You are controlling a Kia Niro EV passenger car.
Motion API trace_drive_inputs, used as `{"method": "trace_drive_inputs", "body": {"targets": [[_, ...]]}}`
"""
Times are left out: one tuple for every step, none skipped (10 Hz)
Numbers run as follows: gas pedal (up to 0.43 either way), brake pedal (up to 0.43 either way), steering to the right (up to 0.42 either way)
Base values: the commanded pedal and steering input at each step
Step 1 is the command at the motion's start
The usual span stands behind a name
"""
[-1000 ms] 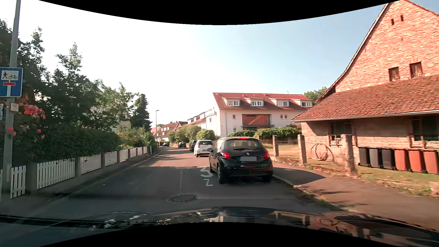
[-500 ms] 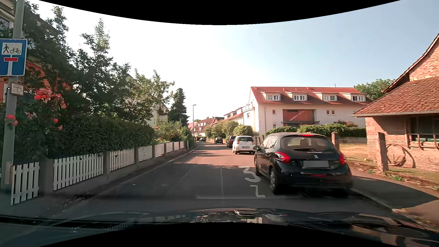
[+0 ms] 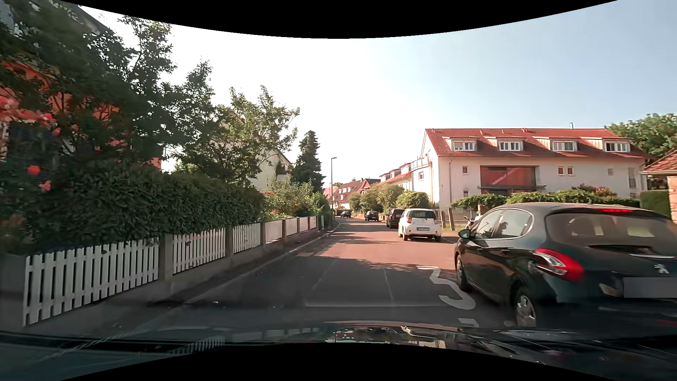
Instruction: Follow the waypoints while adhering to traffic rules and regulations
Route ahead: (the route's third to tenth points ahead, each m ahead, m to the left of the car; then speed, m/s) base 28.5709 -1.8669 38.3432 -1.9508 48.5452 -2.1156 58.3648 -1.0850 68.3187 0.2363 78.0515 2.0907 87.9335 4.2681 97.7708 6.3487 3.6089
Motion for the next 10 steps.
{"method": "trace_drive_inputs", "body": {"targets": [[0.110, 0.000, -0.112], [0.110, 0.000, -0.075], [0.110, 0.000, -0.030], [0.110, 0.000, 0.012], [0.110, 0.000, 0.038], [0.118, 0.000, 0.063], [0.130, 0.000, 0.077], [0.130, 0.000, 0.084], [0.130, 0.000, 0.087], [0.130, 0.000, 0.087]]}}
